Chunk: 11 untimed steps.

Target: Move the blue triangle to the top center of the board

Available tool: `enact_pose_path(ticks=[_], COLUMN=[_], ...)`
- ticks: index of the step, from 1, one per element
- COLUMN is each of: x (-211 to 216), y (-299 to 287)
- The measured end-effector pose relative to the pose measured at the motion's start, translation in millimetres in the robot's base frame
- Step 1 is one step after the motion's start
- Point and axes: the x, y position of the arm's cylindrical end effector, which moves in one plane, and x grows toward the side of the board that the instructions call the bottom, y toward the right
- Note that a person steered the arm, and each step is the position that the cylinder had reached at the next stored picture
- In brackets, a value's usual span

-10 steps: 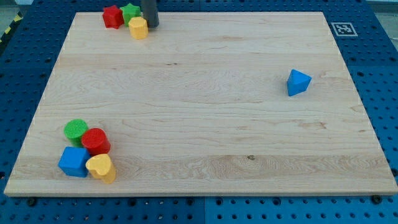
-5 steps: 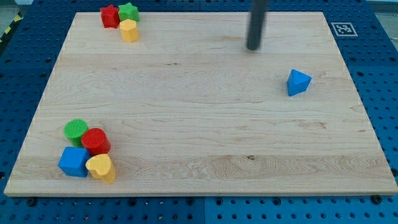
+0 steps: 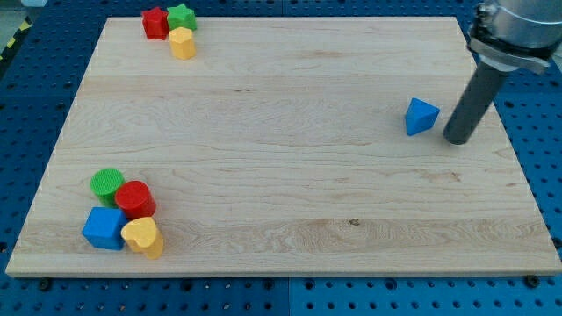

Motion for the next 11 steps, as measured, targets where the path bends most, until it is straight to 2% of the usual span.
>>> enact_pose_path(ticks=[4,6,10,11], x=[-77,-129,-208,-209], y=[-94,-150,-157,-157])
